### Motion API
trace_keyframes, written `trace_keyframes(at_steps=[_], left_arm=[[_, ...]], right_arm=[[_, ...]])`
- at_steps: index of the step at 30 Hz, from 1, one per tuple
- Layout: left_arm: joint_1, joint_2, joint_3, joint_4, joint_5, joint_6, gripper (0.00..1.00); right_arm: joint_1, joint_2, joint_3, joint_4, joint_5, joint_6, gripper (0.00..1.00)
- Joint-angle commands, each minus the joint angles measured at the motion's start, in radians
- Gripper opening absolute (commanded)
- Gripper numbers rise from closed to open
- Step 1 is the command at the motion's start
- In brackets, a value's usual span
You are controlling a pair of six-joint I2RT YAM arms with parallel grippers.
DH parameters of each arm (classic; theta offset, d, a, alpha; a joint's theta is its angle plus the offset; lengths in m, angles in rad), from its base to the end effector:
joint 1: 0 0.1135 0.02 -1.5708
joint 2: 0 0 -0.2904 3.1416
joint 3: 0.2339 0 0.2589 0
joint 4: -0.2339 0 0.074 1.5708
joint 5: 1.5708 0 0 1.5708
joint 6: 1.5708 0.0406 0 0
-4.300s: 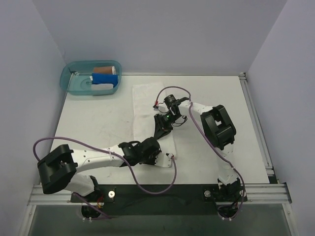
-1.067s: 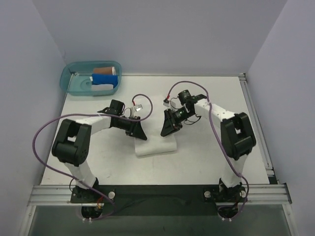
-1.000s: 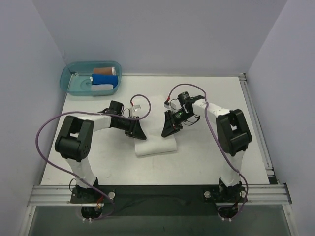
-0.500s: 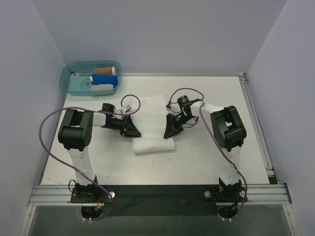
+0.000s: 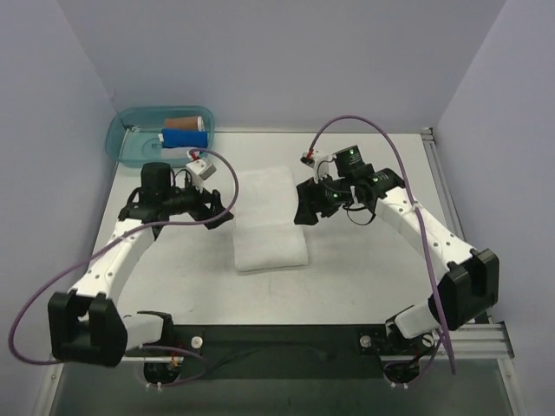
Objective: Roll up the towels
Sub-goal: Roll the towel
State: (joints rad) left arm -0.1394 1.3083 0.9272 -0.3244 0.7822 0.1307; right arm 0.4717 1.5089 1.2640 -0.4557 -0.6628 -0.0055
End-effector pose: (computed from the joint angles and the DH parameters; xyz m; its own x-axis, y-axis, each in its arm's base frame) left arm 0.2723 -0.0671 0.2893 -0.5545 0.1712 -0.8144 0.7083 0.6108 -0.3539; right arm 0.2933 0.1776 0.3322 -0.5700 -0.2956 -0.7666 -0.7804 0.4868 0.3925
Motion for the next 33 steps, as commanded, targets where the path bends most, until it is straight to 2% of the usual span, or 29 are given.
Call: trace_keyframes(at_steps=[1, 2, 5, 6, 8, 9, 10, 11, 13, 14, 15, 16, 19, 20, 22, 23, 25, 33], left_arm=[[-0.019, -0.142, -0.011, -0.039, -0.229, 0.228, 0.97], [-0.022, -0.202, -0.017, -0.022, -0.314, 0.234, 0.97], [-0.025, -0.306, -0.047, 0.011, -0.35, 0.288, 0.97], [-0.026, -0.328, -0.054, -0.011, -0.304, 0.312, 0.97], [-0.061, -0.371, -0.07, -0.08, -0.204, 0.462, 0.97], [-0.113, -0.379, -0.079, -0.135, -0.24, 0.501, 0.97], [-0.176, -0.382, -0.109, -0.146, -0.314, 0.541, 0.97], [-0.324, -0.376, -0.126, -0.156, -0.393, 0.555, 0.97], [-0.432, -0.362, -0.162, -0.173, -0.576, 0.602, 0.97], [-0.5, -0.351, -0.194, -0.173, -0.61, 0.61, 0.97], [-0.518, -0.347, -0.206, -0.17, -0.616, 0.615, 0.97], [-0.535, -0.345, -0.217, -0.162, -0.601, 0.616, 0.97], [-0.64, -0.317, -0.263, -0.118, -0.622, 0.63, 0.97], [-0.67, -0.287, -0.277, -0.087, -0.693, 0.635, 0.95], [-0.77, -0.233, -0.313, 0.036, -0.828, 0.633, 0.92], [-0.795, -0.163, -0.315, 0.066, -0.925, 0.629, 0.86], [-0.809, -0.109, -0.303, 0.103, -0.939, 0.613, 0.84], [-0.836, 0.043, -0.369, 0.345, -1.011, 0.665, 0.81]], right_arm=[[0.041, -0.061, 0.037, -0.087, 0.214, -0.145, 0.65], [0.047, -0.07, 0.041, -0.089, 0.298, -0.175, 0.74], [0.048, -0.081, 0.07, -0.092, 0.332, -0.168, 0.82], [0.05, -0.069, 0.08, -0.09, 0.328, -0.15, 0.85], [0.048, -0.037, 0.106, -0.093, 0.293, -0.119, 1.0], [0.045, 0.014, 0.123, -0.124, 0.175, -0.142, 1.0], [0.045, 0.037, 0.141, -0.129, 0.12, -0.133, 1.0], [0.045, 0.062, 0.146, -0.129, 0.073, -0.125, 1.0], [0.071, 0.131, 0.159, -0.117, 0.029, -0.091, 1.0], [0.082, 0.155, 0.184, -0.118, 0.038, -0.085, 0.98], [0.093, 0.199, 0.192, -0.11, 0.051, -0.079, 0.95], [0.097, 0.22, 0.196, -0.103, 0.039, -0.056, 0.83], [0.1, 0.31, 0.207, -0.068, -0.03, -0.019, 0.6], [0.102, 0.333, 0.21, -0.06, -0.041, -0.007, 0.49], [0.102, 0.396, 0.221, -0.044, -0.063, 0.005, 0.33], [0.102, 0.418, 0.222, -0.04, -0.084, 0.006, 0.29], [0.102, 0.465, 0.222, -0.023, -0.103, 0.036, 0.21], [0.104, 0.566, 0.215, 0.005, -0.121, 0.047, 0.17]])
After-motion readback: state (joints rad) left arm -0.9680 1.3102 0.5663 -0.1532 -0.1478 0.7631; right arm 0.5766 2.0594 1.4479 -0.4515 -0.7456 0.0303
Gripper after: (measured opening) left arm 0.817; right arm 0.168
